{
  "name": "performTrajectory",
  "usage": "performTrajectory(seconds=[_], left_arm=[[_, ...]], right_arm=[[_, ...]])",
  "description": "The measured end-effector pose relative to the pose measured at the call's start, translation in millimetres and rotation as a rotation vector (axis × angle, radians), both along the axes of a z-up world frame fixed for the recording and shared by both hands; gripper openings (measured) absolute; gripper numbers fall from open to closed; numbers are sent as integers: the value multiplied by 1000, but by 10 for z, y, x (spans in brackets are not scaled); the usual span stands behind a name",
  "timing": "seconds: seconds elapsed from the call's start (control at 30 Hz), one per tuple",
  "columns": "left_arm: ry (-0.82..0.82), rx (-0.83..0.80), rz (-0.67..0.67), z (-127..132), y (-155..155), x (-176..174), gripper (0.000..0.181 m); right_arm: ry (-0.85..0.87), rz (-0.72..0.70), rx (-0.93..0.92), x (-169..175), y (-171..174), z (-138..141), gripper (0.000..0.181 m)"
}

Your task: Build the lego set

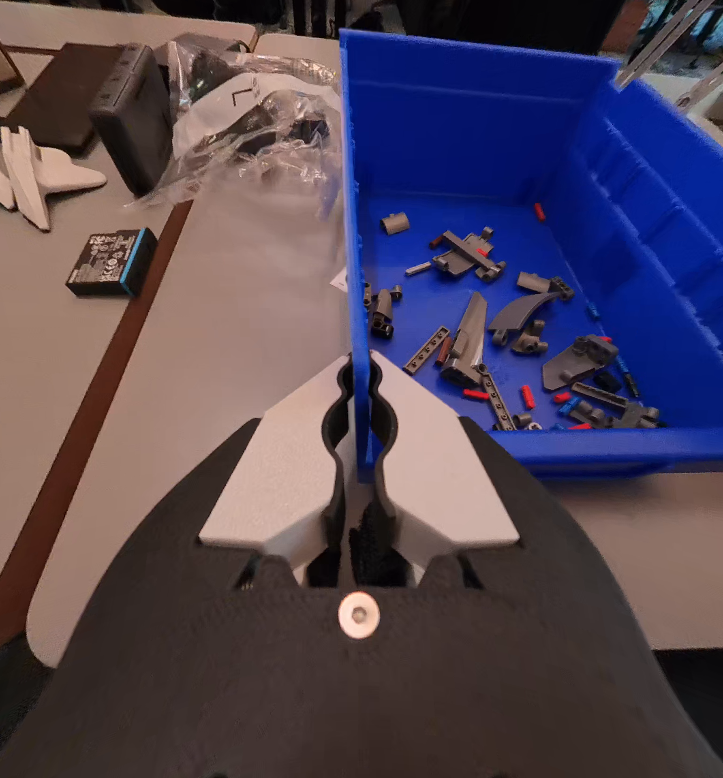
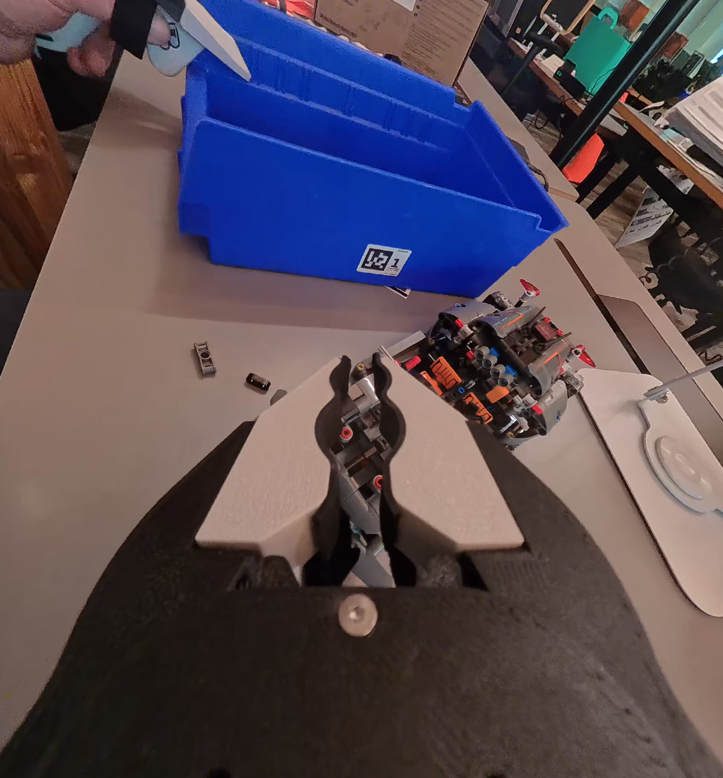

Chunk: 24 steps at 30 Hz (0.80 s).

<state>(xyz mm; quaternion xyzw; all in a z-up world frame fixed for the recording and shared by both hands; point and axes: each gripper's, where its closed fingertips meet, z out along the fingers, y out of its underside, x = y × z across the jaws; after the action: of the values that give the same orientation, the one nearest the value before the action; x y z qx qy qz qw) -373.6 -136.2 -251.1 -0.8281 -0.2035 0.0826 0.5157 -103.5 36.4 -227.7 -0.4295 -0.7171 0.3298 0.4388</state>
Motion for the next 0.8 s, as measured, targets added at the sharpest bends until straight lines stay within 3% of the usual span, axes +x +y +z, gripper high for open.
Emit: performTrajectory(seconds=[0.03,0.1,0.13,0.23,0.3,0.4,0.5,0.57,0.8], left_arm=[[-4,2,4,9,-22,5,2],[48,7,65,160,-112,-72,32],[87,6,61,294,-124,-58,36],[303,-126,-28,706,48,74,30],[372,-294,-200,749,312,261,25],[384,-596,-404,515,579,313,23],[329,-769,-544,268,775,227,23],[339,-909,-579,96,813,57,24],[323,-1173,-690,-336,888,-50,21]], right_arm=[[0,3,-2,0,-2,-5,9],[7,6,-3,6,1,1,9],[14,5,-7,11,7,12,9],[33,2,-26,28,32,37,9],[36,5,-41,38,43,30,9],[48,12,-62,62,43,55,9],[75,11,-69,108,49,127,8],[85,6,-73,136,68,153,8],[123,6,-104,199,93,265,8]])
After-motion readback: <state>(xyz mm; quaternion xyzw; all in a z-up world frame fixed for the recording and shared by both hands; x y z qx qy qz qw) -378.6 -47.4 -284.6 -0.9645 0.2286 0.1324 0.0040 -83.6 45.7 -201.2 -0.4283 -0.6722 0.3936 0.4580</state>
